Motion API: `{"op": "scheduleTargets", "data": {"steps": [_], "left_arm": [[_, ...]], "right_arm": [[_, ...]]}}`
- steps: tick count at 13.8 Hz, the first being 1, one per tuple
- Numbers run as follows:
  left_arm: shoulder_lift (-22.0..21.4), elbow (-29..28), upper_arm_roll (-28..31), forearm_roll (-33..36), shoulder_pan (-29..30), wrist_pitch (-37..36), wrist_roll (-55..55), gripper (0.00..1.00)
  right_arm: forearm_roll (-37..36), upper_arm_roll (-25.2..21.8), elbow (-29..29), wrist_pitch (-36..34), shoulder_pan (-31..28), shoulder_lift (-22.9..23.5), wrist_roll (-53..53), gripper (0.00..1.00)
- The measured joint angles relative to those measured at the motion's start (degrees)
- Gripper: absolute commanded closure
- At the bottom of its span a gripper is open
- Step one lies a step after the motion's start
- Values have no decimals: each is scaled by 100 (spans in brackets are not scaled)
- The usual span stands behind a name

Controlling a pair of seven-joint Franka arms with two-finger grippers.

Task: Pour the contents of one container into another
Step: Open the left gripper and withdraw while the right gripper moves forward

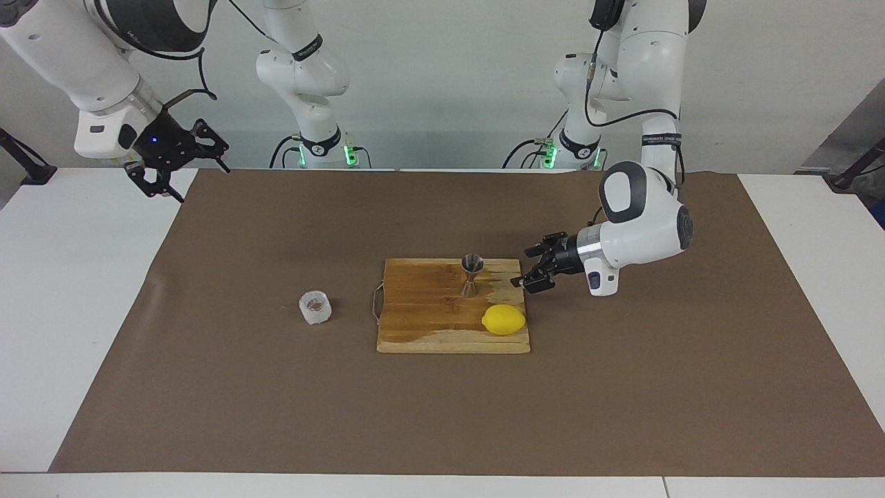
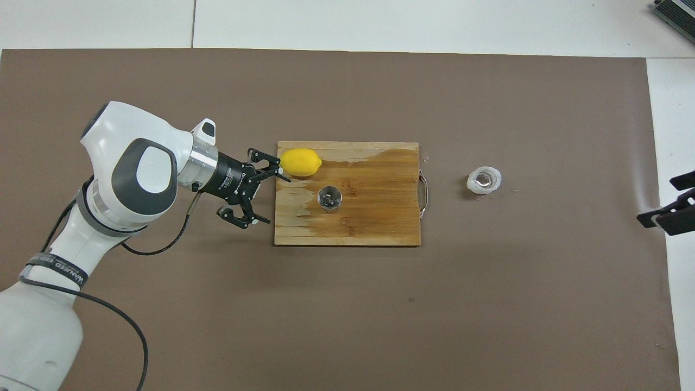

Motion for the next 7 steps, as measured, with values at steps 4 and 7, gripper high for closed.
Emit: {"op": "scheduleTargets", "data": {"steps": [4,7], "left_arm": [[-498,34,9,1083,125,0,664,0],[-679,41,23,1626,282,3,1917,0]], "right_arm": [[119,12,-583,393,-20,-117,-2326,0],[568,14,-1138,883,-80,-77,-3787,0]]}}
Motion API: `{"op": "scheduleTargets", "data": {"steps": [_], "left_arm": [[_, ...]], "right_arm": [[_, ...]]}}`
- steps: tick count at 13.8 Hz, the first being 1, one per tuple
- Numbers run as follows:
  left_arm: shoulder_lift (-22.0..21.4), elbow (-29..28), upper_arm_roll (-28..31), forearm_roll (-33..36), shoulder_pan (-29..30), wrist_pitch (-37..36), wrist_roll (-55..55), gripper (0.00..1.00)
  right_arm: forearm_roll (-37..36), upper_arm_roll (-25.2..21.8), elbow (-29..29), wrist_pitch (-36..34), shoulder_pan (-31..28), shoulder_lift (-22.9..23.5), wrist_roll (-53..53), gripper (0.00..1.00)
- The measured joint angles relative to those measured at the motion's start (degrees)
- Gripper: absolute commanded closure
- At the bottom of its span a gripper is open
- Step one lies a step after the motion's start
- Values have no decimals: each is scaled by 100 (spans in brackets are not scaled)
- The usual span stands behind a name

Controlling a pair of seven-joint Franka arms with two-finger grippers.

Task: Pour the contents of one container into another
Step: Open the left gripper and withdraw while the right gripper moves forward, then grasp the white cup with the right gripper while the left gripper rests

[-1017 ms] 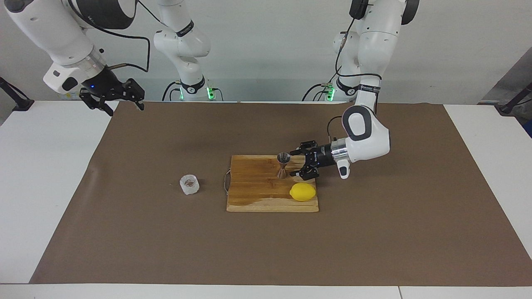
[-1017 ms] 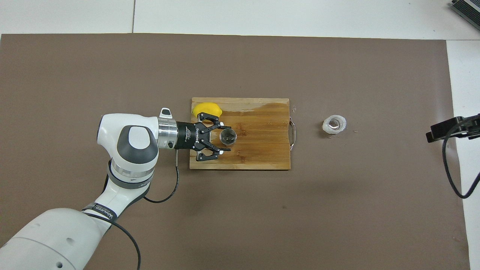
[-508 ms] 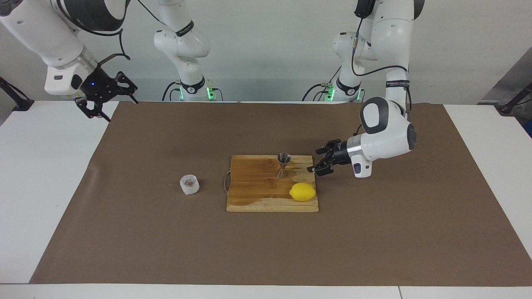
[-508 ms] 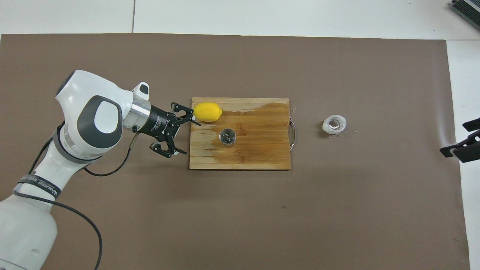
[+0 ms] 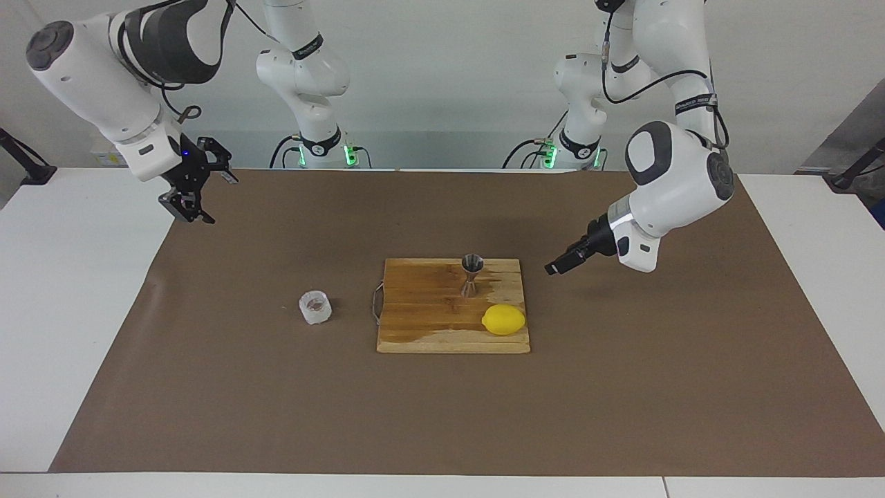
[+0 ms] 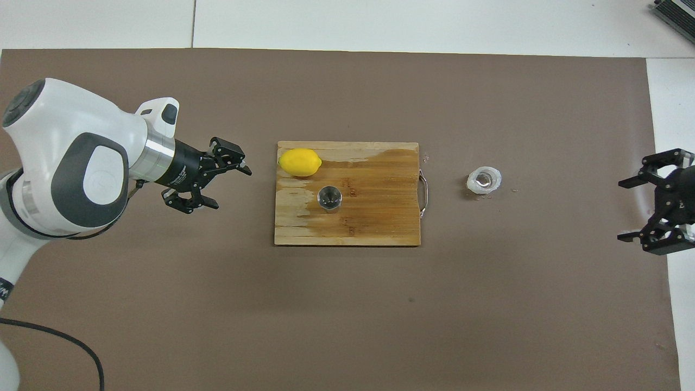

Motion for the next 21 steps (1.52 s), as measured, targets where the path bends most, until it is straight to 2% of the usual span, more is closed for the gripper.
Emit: {"op": "scheduleTargets", "data": {"steps": [3,6,10,12,15,18,21], "left_arm": [[-91,26,7,781,180,-60,827,0],[-265,32,-45,1950,187,-393,1202,0],[-529,25,-35,2273,201,-462,1963,0],[-685,19,1,2414,263,-463,2380,0],[-876,49,16,2529,611,-463,3278,0],[-943,341,31,2620,1001,-572,3674,0],[-947,871,15,2691,1068,-1036,3707,0]], "right_arm": [[801,-16,-452,840,-267,506,-1805,0],[1909,-24,-470,1320,-473,1214,-2653,0],[3398,7,-444,1546,-485,1725,-2958,0],[4083,21,-450,1503,-481,2167,-3358,0],[4440,84,-405,1503,-445,2638,-3921,0],[4477,121,-349,1505,-319,2681,-4080,0],[4477,123,-364,1599,-116,2688,-4080,0]]}}
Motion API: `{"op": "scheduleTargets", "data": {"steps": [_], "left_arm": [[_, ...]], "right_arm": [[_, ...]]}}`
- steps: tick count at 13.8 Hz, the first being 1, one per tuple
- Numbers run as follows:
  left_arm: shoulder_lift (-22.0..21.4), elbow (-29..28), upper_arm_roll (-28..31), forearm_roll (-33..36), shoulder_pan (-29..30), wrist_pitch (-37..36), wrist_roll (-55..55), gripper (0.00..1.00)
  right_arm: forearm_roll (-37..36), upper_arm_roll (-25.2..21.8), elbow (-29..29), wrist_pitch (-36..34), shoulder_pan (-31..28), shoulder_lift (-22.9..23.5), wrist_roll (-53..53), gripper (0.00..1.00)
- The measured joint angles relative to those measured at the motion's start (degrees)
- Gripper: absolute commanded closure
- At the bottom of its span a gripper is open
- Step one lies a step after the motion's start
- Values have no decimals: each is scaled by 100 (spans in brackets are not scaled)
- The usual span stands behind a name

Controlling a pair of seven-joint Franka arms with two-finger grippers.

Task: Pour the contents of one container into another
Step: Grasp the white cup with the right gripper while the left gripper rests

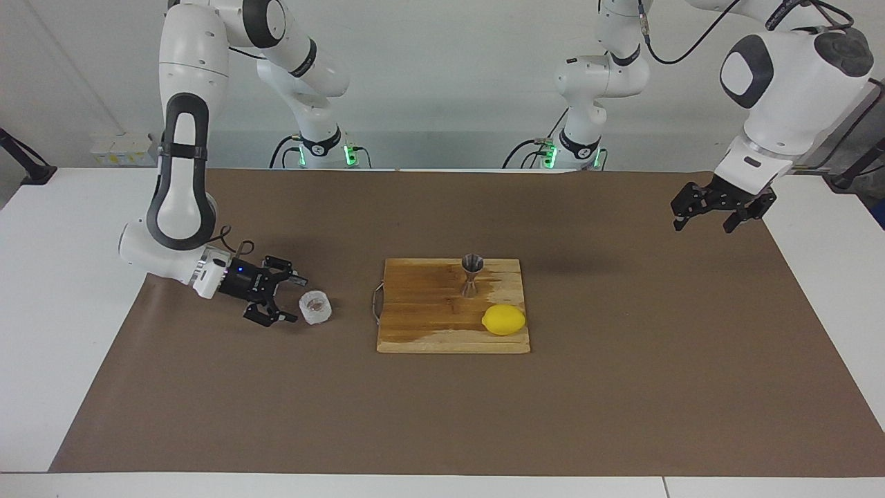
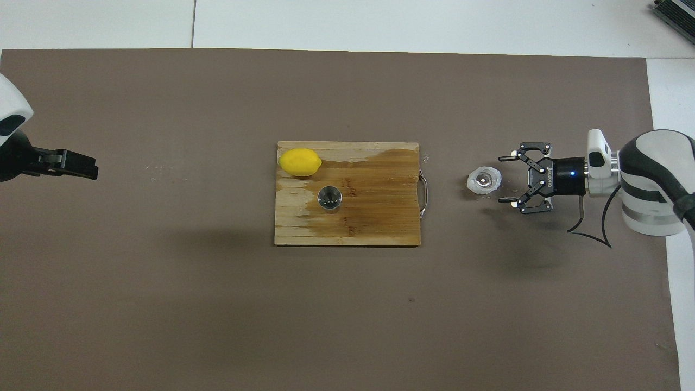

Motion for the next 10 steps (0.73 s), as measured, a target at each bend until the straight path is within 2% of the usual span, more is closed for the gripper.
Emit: {"op": "scheduleTargets", "data": {"steps": [2,8,9,10], "left_arm": [[-25,161,-66,3,-24,-227,-8,0],[-142,178,-206,5,-47,-658,-38,0],[-147,178,-206,5,-47,-677,-38,0],[-150,178,-206,5,-47,-678,-38,0]], "right_arm": [[0,2,-28,111,107,43,-60,0],[-2,0,-53,618,378,150,-277,0],[-11,0,-58,702,433,150,-277,6],[-23,0,-65,784,471,151,-280,30]]}}
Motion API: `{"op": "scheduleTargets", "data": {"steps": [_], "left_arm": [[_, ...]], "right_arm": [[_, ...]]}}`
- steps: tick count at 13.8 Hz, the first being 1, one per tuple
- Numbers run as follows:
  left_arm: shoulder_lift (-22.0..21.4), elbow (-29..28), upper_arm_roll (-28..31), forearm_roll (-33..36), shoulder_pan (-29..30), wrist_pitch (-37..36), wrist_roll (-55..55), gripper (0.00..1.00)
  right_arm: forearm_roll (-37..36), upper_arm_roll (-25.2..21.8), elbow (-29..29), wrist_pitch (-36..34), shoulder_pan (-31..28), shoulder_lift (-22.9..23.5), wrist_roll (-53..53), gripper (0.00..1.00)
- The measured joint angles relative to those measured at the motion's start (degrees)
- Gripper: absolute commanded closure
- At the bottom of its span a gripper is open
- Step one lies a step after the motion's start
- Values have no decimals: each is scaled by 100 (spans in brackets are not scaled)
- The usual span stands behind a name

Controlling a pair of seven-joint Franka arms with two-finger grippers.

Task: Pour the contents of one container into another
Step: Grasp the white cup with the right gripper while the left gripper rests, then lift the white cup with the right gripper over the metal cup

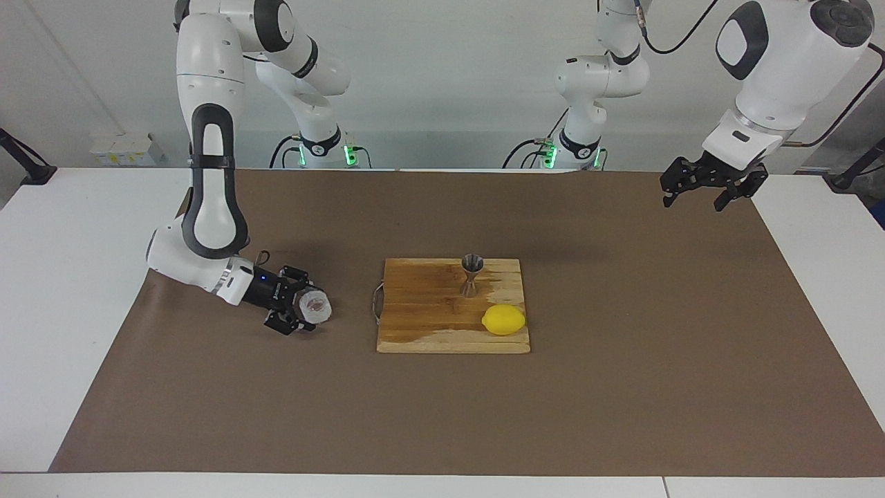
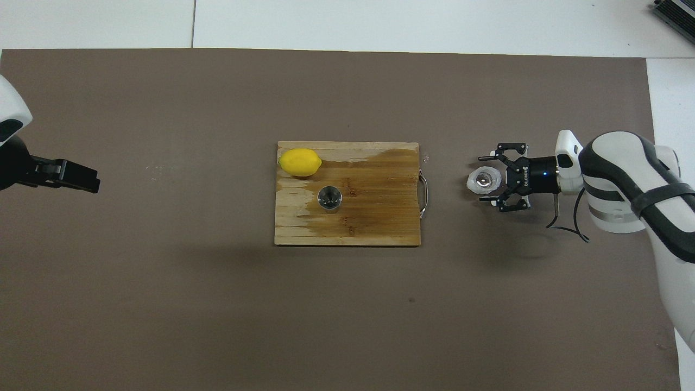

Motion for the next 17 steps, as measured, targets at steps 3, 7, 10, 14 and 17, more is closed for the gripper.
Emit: {"op": "scheduleTargets", "data": {"steps": [3,7,10,14,17], "left_arm": [[-1,0,4,0,0,0,-5,0],[-2,0,20,3,4,0,-6,0],[-2,0,30,4,6,0,-6,0],[-2,0,31,4,7,0,-7,0],[-2,0,30,4,7,0,-8,0]], "right_arm": [[-4,-1,-9,105,148,2,-3,85],[-4,-2,-9,285,285,2,90,92],[-3,4,36,553,606,-68,652,92],[-219,4,121,791,1210,-421,2070,100],[-802,10,200,843,1525,-847,3387,100]]}}
